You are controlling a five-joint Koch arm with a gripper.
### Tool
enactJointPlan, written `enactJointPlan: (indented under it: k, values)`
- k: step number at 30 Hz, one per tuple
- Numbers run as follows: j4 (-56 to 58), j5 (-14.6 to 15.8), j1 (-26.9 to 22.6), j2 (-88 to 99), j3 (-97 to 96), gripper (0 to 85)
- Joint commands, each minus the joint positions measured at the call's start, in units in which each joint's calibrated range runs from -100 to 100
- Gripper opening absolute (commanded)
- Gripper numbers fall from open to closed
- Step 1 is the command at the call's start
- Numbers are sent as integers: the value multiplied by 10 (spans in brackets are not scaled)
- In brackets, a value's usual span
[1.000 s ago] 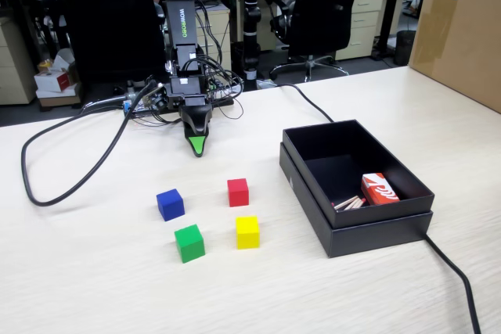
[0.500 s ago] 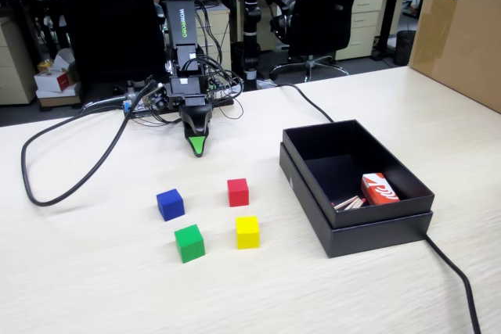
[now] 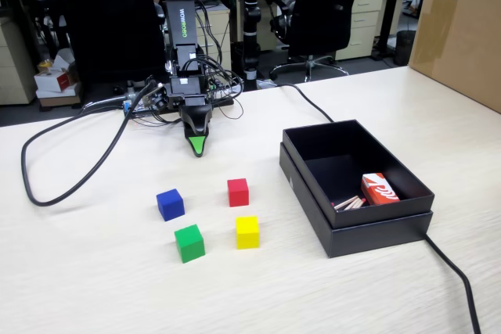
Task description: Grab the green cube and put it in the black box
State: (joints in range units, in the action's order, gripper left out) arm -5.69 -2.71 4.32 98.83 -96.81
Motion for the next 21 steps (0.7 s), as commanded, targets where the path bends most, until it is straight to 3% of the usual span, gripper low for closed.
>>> enactJointPlan:
  k: [1, 18, 21]
  values:
    - [23, 0, 0, -6, -4, 481]
    - [24, 0, -4, -7, 12, 477]
    - [79, 0, 1, -8, 62, 477]
